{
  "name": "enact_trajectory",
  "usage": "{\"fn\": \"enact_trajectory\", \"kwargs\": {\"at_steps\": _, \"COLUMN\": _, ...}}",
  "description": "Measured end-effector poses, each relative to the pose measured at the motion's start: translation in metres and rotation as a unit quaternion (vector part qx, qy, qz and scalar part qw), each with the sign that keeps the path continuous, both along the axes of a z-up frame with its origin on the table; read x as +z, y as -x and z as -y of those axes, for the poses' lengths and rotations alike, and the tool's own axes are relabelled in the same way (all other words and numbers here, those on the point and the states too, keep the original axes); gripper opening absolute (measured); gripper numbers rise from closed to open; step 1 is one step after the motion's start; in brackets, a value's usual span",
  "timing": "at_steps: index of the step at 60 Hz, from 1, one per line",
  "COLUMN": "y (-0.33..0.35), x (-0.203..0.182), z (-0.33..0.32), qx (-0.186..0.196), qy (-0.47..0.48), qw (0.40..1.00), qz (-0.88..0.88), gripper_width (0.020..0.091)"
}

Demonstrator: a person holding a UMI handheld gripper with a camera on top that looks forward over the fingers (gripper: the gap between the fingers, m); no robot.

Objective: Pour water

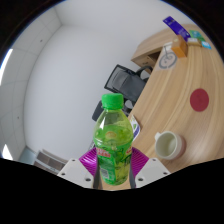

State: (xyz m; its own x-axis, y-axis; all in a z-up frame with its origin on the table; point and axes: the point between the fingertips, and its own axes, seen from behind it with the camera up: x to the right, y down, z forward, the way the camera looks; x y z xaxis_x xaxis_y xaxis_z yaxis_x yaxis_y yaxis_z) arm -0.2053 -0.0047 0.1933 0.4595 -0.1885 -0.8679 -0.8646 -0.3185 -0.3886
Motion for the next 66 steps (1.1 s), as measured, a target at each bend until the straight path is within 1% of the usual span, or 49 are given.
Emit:
{"fn": "enact_trajectory", "kwargs": {"at_steps": 3, "y": -0.021, "x": 0.013, "z": -0.001, "qx": 0.011, "qy": -0.007, "qw": 0.997, "qz": 0.081, "gripper_width": 0.0420}}
{"fn": "enact_trajectory", "kwargs": {"at_steps": 10, "y": -0.071, "x": 0.044, "z": -0.006, "qx": 0.016, "qy": -0.035, "qw": 0.971, "qz": 0.234, "gripper_width": 0.0423}}
{"fn": "enact_trajectory", "kwargs": {"at_steps": 15, "y": -0.105, "x": 0.052, "z": -0.001, "qx": 0.011, "qy": -0.044, "qw": 0.942, "qz": 0.332, "gripper_width": 0.0422}}
{"fn": "enact_trajectory", "kwargs": {"at_steps": 19, "y": -0.136, "x": 0.049, "z": -0.003, "qx": 0.006, "qy": -0.046, "qw": 0.913, "qz": 0.406, "gripper_width": 0.0422}}
{"fn": "enact_trajectory", "kwargs": {"at_steps": 21, "y": -0.150, "x": 0.043, "z": -0.004, "qx": 0.004, "qy": -0.044, "qw": 0.898, "qz": 0.438, "gripper_width": 0.0421}}
{"fn": "enact_trajectory", "kwargs": {"at_steps": 22, "y": -0.158, "x": 0.034, "z": -0.005, "qx": 0.003, "qy": -0.045, "qw": 0.891, "qz": 0.452, "gripper_width": 0.0421}}
{"fn": "enact_trajectory", "kwargs": {"at_steps": 25, "y": -0.176, "x": 0.019, "z": -0.011, "qx": 0.010, "qy": -0.033, "qw": 0.878, "qz": 0.477, "gripper_width": 0.0420}}
{"fn": "enact_trajectory", "kwargs": {"at_steps": 37, "y": -0.234, "x": -0.056, "z": -0.018, "qx": 0.032, "qy": 0.008, "qw": 0.861, "qz": 0.508, "gripper_width": 0.0421}}
{"fn": "enact_trajectory", "kwargs": {"at_steps": 43, "y": -0.252, "x": -0.086, "z": -0.021, "qx": 0.038, "qy": 0.016, "qw": 0.860, "qz": 0.509, "gripper_width": 0.0420}}
{"fn": "enact_trajectory", "kwargs": {"at_steps": 50, "y": -0.257, "x": -0.115, "z": -0.022, "qx": 0.049, "qy": 0.010, "qw": 0.861, "qz": 0.506, "gripper_width": 0.0425}}
{"fn": "enact_trajectory", "kwargs": {"at_steps": 53, "y": -0.254, "x": -0.133, "z": -0.017, "qx": 0.064, "qy": 0.018, "qw": 0.864, "qz": 0.500, "gripper_width": 0.0441}}
{"fn": "enact_trajectory", "kwargs": {"at_steps": 54, "y": -0.254, "x": -0.128, "z": -0.019, "qx": 0.059, "qy": 0.004, "qw": 0.863, "qz": 0.503, "gripper_width": 0.0443}}
{"fn": "enact_trajectory", "kwargs": {"at_steps": 61, "y": -0.253, "x": -0.128, "z": -0.010, "qx": 0.052, "qy": -0.014, "qw": 0.869, "qz": 0.493, "gripper_width": 0.0449}}
{"fn": "enact_trajectory", "kwargs": {"at_steps": 63, "y": -0.253, "x": -0.128, "z": -0.010, "qx": 0.051, "qy": -0.016, "qw": 0.869, "qz": 0.493, "gripper_width": 0.0475}}
{"fn": "enact_trajectory", "kwargs": {"at_steps": 66, "y": -0.253, "x": -0.128, "z": -0.012, "qx": 0.052, "qy": -0.017, "qw": 0.867, "qz": 0.496, "gripper_width": 0.0487}}
